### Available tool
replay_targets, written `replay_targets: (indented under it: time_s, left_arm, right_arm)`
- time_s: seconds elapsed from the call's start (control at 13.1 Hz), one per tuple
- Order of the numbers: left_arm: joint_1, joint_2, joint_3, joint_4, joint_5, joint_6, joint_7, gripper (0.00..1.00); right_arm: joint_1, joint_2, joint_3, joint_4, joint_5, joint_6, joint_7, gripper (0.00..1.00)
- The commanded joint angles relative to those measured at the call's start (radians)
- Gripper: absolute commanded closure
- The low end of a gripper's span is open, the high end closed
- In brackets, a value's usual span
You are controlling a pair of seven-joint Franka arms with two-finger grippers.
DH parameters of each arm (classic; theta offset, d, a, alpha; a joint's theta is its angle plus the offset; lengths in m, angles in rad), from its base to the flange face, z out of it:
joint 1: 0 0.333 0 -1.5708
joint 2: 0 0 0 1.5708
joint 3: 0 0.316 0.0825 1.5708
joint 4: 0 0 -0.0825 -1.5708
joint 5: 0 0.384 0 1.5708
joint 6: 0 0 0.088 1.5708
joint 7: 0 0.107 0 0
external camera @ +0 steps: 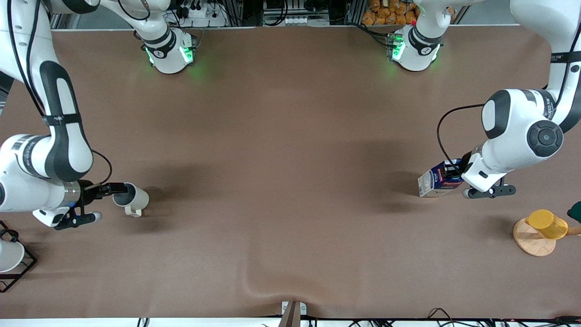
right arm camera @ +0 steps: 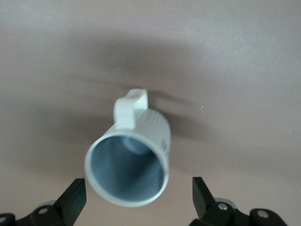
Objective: Place milk next to cup
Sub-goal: 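Grasp the milk carton with the left gripper while the right gripper grasps the mug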
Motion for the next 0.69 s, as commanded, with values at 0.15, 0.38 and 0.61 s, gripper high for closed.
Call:
replay_targets:
  time_s: [0.15,0.38,0.61]
  left_arm:
    - [-0.001,-0.024,-0.007,0.032,0.017,-0.009,-0.007,0.72]
    - [-0.008,-0.050,-0.018,0.049,0.016,-0.011,-0.004,0.72]
    - [-0.008,-0.056,-0.076,0.109,0.016,-0.104,-0.012,0.72]
  right_arm:
    - [-0.029,0.052,0.011,-0.028,-0.015,0.082,-0.136,0.00]
    - [-0.029,0.062,0.013,-0.036,-0.015,0.087,-0.138,0.63]
    - [-0.029,0.062,0.013,-0.050,-0.015,0.088,-0.138,1.00]
